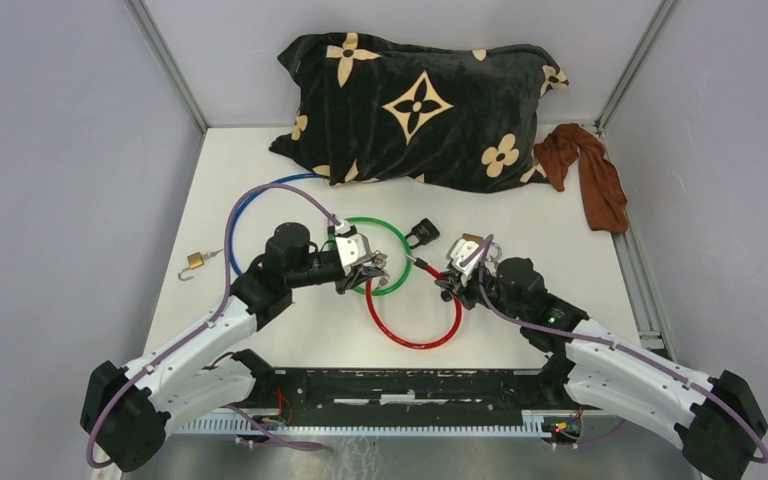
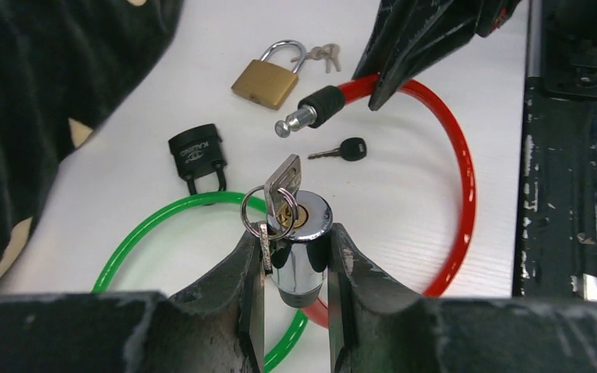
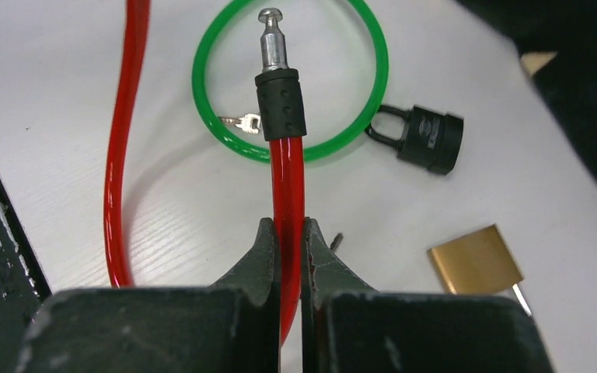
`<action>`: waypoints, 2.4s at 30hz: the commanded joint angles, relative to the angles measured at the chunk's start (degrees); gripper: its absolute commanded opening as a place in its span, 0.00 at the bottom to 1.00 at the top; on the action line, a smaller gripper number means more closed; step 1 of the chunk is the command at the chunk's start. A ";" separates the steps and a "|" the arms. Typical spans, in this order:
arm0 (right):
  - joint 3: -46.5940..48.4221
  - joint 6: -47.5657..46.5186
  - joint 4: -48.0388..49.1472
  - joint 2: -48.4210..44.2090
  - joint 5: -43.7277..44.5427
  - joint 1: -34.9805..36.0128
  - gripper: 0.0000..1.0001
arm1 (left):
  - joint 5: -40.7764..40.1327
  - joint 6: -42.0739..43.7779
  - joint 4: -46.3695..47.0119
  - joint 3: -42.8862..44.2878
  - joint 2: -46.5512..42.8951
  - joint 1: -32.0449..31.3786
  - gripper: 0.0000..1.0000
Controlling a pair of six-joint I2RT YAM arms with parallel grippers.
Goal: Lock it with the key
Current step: Adjust the lock.
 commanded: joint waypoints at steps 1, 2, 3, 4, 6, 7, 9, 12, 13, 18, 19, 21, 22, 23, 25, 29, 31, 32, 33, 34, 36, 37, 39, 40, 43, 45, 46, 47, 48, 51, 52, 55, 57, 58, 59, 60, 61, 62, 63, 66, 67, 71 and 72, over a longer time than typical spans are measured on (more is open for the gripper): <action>-1.21 10.51 1.16 2.88 5.12 0.48 0.00 | -6.50 7.41 -0.23 5.23 -1.61 -0.54 0.02; -1.60 11.28 0.54 3.34 5.55 0.50 0.08 | -6.23 11.19 -2.64 6.33 -2.07 -0.73 0.02; -1.84 11.66 -0.15 3.53 5.20 0.50 0.18 | -5.73 15.30 -5.24 7.16 -2.64 -1.10 0.02; -2.03 11.85 -0.76 3.77 4.35 0.49 0.28 | -4.87 19.80 -8.49 7.88 -3.06 -1.43 0.02; -1.29 11.82 -3.03 3.80 3.51 0.50 0.49 | -2.58 29.65 -15.69 8.86 -3.96 -2.16 0.02; -0.29 11.56 -4.28 3.70 3.60 0.50 0.55 | -1.66 34.79 -18.22 8.95 -4.58 -2.50 0.02; 2.15 10.29 -7.56 3.57 3.20 0.47 0.62 | -0.24 45.29 -21.05 8.25 -6.28 -2.72 0.02; 6.30 6.70 -11.04 3.81 -0.55 0.49 0.74 | 1.42 53.88 -20.11 7.42 -7.84 -2.86 0.02; 7.31 5.36 -11.33 3.64 -2.24 0.49 0.76 | 2.25 52.04 -19.64 8.30 -7.38 -2.86 0.02; 7.67 0.48 -3.01 2.08 -12.55 0.47 0.78 | 7.26 43.75 -21.96 11.50 -6.71 -2.93 0.02; 8.17 -0.04 -1.84 2.18 -14.37 0.50 0.79 | 7.36 45.05 -24.78 12.07 -6.54 -2.95 0.02; 10.39 -0.65 -0.86 2.49 -16.70 0.50 0.82 | 5.87 52.05 -32.13 13.52 -5.68 -3.24 0.02; 11.61 -0.80 -1.48 2.57 -16.93 0.49 0.85 | 4.40 55.62 -34.74 13.76 -5.69 -3.41 0.02; 13.02 -0.97 -2.69 2.74 -16.90 0.45 0.86 | 3.00 58.37 -35.54 13.54 -6.25 -3.47 0.02; 15.59 -1.66 -6.36 3.10 -15.38 0.47 0.98 | 0.97 61.44 -33.88 13.05 -7.41 -3.50 0.02; 17.63 -1.98 -11.51 2.54 -10.46 0.50 0.98 | 0.73 54.93 -27.44 13.70 -8.33 -3.47 0.02; 16.25 -2.07 -10.66 0.79 -9.60 0.45 0.98 | 1.32 39.69 -20.07 14.43 -8.37 -3.48 0.02; 15.52 -2.15 -9.97 -0.24 -8.92 0.49 0.98 | 1.55 32.85 -17.34 14.87 -8.36 -3.47 0.02; 15.14 -2.31 -9.55 -0.97 -8.12 0.43 0.98 | 2.25 26.94 -15.34 15.15 -8.47 -3.47 0.02; 14.94 -2.65 -9.18 -1.64 -7.02 0.45 0.98 | 3.40 22.42 -14.03 15.19 -8.80 -3.49 0.02; 14.02 -3.29 -6.98 -2.48 -5.96 0.50 0.98 | 7.29 16.44 -12.81 15.33 -9.58 -3.50 0.02; 12.94 -3.47 -4.60 -2.39 -6.08 0.49 0.98 | 9.03 14.46 -12.61 15.52 -9.79 -3.50 0.02; 9.80 -2.92 2.75 -0.71 -8.45 0.51 0.98 | 12.37 13.64 -11.47 15.55 -10.17 -3.51 0.02; 8.06 -2.72 7.62 0.91 -11.51 0.50 0.98 | 13.79 14.48 -10.42 15.36 -10.39 -3.49 0.02; 5.39 0.24 21.51 9.19 -19.25 0.52 0.98 | 15.83 16.18 -7.66 15.08 -10.59 -3.49 0.02; 7.20 0.56 24.95 15.53 -20.70 0.57 0.98 | 15.74 16.16 -6.43 15.57 -10.23 -3.47 0.02; 7.88 0.56 26.54 18.45 -20.26 0.55 0.98 | 15.63 16.43 -6.01 15.70 -10.20 -3.47 0.02; 8.15 0.83 28.93 20.58 -20.29 0.58 0.98 | 15.58 16.73 -5.57 15.65 -10.27 -3.47 0.02; 7.79 1.54 31.68 22.83 -20.38 0.71 0.98 | 15.57 16.99 -5.22 15.52 -10.40 -3.47 0.02; 5.28 4.01 40.47 28.50 -19.72 1.70 0.98 | 15.36 17.03 -4.73 15.31 -10.85 -3.48 0.02; 4.73 4.69 42.05 30.15 -17.98 1.81 0.98 | 15.36 16.81 -4.48 15.23 -10.99 -3.47 0.02; 4.04 5.29 45.29 35.45 -15.82 2.02 0.98 | 16.07 15.92 -3.17 14.61 -11.66 -3.44 0.02; 4.48 5.59 45.93 39.06 -14.39 2.47 0.98 | 16.04 15.47 -2.18 14.45 -11.83 -3.52 0.02; 4.61 6.14 46.83 41.10 -14.40 2.59 0.98 | 15.78 15.23 -1.77 14.43 -11.86 -3.47 0.02; 4.95 6.95 47.34 42.71 -14.44 2.69 0.96 | 15.58 14.89 -1.63 14.41 -11.87 -3.54 0.02; 5.17 7.79 47.94 44.38 -14.34 2.78 0.94 | 15.35 14.56 0.23 14.41 -11.91 -3.53 0.02; 5.18 7.94 48.72 45.86 -14.15 2.86 0.92 | 15.14 14.15 0.87 14.34 -12.03 -3.50 0.02; 5.12 9.67 49.50 46.82 -14.07 2.95 0.89 | 14.91 13.84 1.13 14.32 -12.13 -3.50 0.02; 5.08 10.02 50.15 47.76 -14.01 3.00 0.86 | 14.86 13.75 1.18 14.32 -12.26 -3.49 0.02; 4.75 10.44 50.22 49.63 -12.53 3.13 0.71 | 14.76 13.74 1.31 14.40 -12.61 -3.57 0.02; 4.56 10.49 50.18 49.72 -12.28 3.13 0.61 | 14.58 13.59 1.46 14.41 -12.73 -3.49 0.02; 3.87 10.06 48.60 46.54 -9.44 3.09 0.09 | 14.11 12.17 2.15 13.96 -13.41 -3.48 0.02; 4.08 9.25 47.41 45.18 -7.98 3.00 0.02 | 14.16 11.90 2.15 13.60 -13.72 -3.49 0.02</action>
